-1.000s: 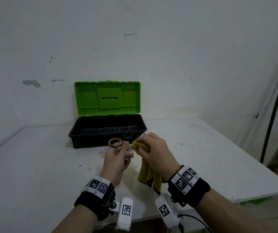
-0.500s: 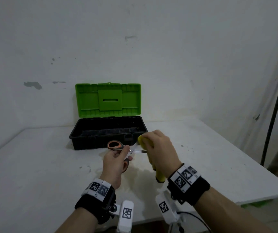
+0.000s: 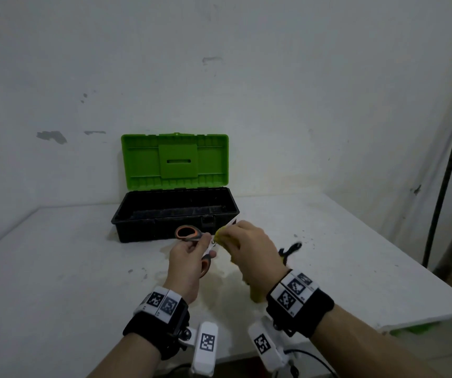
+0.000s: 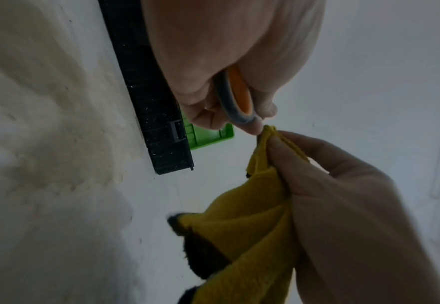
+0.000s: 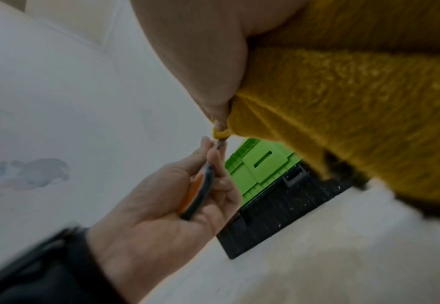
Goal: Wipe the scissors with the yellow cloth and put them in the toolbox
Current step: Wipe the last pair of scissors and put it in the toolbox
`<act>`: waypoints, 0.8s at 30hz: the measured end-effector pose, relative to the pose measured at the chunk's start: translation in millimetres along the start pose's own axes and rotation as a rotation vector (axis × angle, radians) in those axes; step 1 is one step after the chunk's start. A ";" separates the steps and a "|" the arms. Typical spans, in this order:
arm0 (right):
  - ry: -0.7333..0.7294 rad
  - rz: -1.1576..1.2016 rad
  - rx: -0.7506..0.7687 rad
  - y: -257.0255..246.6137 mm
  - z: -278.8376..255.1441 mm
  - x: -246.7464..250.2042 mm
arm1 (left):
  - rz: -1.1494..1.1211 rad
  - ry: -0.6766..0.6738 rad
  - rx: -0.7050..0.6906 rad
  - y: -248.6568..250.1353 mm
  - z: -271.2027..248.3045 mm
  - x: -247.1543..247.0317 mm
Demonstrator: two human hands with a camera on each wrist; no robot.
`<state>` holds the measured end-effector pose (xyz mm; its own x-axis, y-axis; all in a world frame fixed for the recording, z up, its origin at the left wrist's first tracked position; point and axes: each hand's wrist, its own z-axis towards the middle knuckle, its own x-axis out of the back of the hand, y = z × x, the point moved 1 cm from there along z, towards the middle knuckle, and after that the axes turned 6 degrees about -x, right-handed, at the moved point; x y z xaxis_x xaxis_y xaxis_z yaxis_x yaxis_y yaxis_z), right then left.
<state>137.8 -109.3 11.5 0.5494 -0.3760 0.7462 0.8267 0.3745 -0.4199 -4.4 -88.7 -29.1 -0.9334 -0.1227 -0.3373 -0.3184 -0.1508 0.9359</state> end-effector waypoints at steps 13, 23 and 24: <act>-0.004 0.026 -0.039 -10.7 -1.3 4.1 | 0.032 -0.011 -0.058 1.8 1.0 -2.7; 0.085 0.043 -0.069 -6.6 3.5 5.7 | 0.100 -0.013 -0.102 5.1 -0.9 0.2; 0.065 0.045 -0.050 -8.7 0.4 2.9 | 0.087 -0.018 -0.104 5.9 -1.1 -0.4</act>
<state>132.2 -113.3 17.6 0.5914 -0.4143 0.6918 0.8052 0.3502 -0.4785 -5.7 -90.7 -23.6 -0.9599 -0.1223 -0.2521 -0.2177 -0.2411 0.9458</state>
